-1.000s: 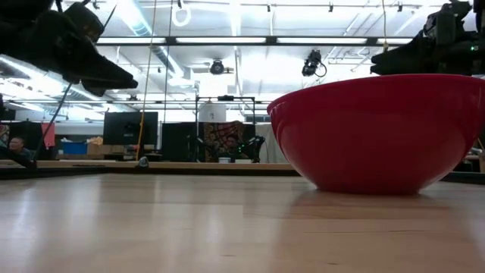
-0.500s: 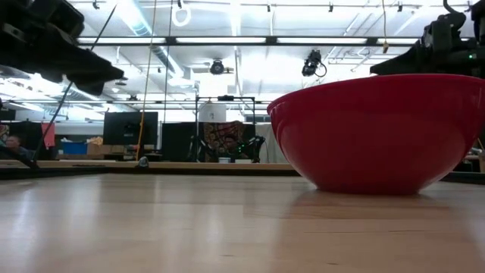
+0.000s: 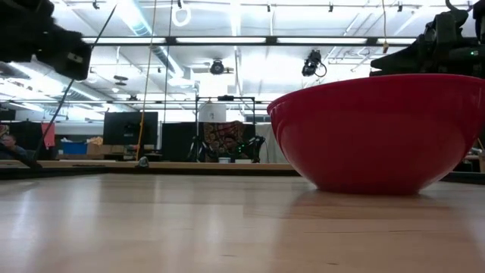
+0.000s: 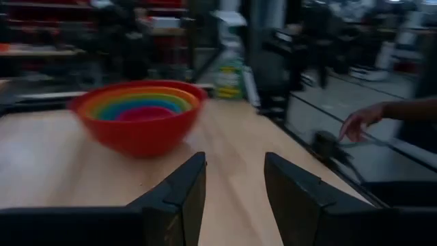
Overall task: Nest bowls inside each other
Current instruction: Return to Home Position
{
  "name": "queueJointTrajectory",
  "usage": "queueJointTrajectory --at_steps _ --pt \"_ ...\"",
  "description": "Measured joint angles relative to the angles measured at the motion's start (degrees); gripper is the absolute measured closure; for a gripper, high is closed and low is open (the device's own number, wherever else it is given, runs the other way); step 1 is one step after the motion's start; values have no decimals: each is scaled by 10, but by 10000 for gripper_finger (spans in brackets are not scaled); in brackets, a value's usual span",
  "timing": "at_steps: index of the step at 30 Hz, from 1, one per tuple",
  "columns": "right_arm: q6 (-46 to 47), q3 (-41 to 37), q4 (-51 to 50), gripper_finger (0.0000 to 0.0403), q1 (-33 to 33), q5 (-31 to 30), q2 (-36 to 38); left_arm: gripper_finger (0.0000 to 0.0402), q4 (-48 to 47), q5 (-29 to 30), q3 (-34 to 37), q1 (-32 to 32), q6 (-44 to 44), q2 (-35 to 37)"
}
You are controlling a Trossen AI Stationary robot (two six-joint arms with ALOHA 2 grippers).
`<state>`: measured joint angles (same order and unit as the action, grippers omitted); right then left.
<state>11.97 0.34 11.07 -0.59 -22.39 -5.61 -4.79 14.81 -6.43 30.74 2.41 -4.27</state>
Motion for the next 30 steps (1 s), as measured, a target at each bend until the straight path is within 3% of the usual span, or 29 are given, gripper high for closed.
queueJointTrajectory --at_steps 5,10,30 --pt "-1 0 0 233 0 0 0 251 15 -51 38 28 8 0" --pt "-1 0 0 233 0 0 0 251 70 -48 55 36 23 -7" --pt "-1 0 0 233 0 0 0 251 75 -45 55 36 54 -6"
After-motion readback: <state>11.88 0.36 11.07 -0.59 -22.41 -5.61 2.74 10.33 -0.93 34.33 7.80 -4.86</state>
